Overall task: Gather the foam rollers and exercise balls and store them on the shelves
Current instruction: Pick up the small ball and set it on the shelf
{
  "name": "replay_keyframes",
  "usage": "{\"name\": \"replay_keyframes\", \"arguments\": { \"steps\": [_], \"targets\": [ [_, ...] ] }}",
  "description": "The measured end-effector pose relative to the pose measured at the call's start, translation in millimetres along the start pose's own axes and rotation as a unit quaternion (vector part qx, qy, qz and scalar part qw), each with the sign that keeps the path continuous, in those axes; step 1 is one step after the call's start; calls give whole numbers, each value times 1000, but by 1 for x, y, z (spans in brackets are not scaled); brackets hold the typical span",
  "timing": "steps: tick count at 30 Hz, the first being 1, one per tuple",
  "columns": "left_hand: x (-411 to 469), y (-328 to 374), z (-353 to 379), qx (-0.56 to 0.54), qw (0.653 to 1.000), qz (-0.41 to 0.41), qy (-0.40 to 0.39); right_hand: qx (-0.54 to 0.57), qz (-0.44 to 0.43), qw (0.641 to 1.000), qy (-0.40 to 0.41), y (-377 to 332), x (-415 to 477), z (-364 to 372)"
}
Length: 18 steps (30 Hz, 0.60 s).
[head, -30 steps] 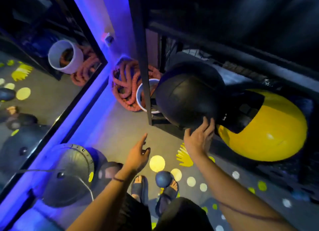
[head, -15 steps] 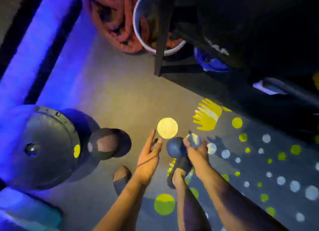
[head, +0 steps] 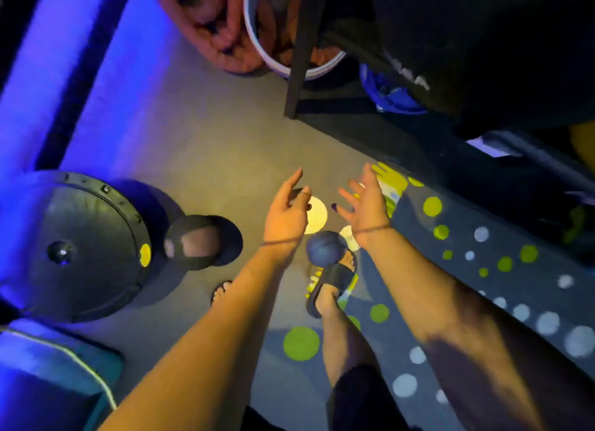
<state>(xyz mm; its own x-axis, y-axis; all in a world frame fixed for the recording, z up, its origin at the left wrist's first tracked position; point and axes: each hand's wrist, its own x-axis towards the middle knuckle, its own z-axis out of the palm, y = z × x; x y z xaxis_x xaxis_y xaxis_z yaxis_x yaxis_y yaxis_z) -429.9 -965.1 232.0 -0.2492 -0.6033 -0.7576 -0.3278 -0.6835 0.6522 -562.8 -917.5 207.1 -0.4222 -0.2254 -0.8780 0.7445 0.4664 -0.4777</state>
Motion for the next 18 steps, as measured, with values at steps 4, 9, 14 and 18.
{"name": "replay_keyframes", "arguments": {
  "steps": [4,9,14,18],
  "targets": [
    [42,-86,-16,114,993,-24,5,-478,-70,875,46,93,87,-19],
    [107,-246,-21,13,991,-129,44,-739,14,673,-15,244,206,-74],
    [120,-332,-23,-9,982,-185,39,-791,-120,599,35,308,235,-98],
    [72,-296,-25,21,981,-191,19,-792,-114,600,0,259,176,-79]
  ]
}}
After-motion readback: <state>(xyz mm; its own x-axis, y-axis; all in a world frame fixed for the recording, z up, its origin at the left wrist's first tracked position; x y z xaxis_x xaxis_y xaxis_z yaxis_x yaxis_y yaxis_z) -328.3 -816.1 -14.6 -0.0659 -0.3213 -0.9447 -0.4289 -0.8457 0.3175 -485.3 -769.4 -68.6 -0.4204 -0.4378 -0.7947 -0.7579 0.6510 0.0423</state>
